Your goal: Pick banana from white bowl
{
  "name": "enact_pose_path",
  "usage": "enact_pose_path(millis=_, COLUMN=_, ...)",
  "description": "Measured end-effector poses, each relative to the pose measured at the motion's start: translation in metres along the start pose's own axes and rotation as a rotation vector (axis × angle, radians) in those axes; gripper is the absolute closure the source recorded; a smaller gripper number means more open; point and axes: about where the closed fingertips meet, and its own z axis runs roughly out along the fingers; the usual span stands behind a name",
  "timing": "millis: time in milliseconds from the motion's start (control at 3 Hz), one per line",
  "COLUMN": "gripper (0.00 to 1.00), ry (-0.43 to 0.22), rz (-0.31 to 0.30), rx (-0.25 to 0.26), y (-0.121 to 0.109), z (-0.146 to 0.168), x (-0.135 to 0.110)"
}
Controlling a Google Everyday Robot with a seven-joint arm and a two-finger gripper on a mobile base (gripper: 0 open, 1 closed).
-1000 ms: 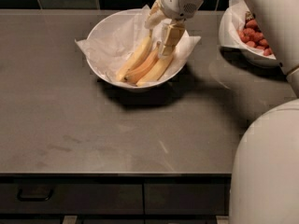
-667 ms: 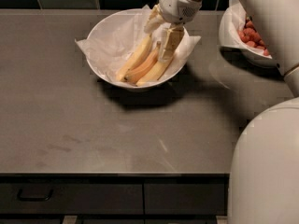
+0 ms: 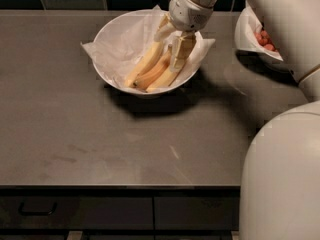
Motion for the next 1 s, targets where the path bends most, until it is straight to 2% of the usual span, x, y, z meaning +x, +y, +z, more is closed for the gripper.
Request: enact_pose_path(millis=1000, gripper=0.35, ry=-0.008, rz=0.021, rx=-0.057, y=0.013, z=0.03, x=0.019)
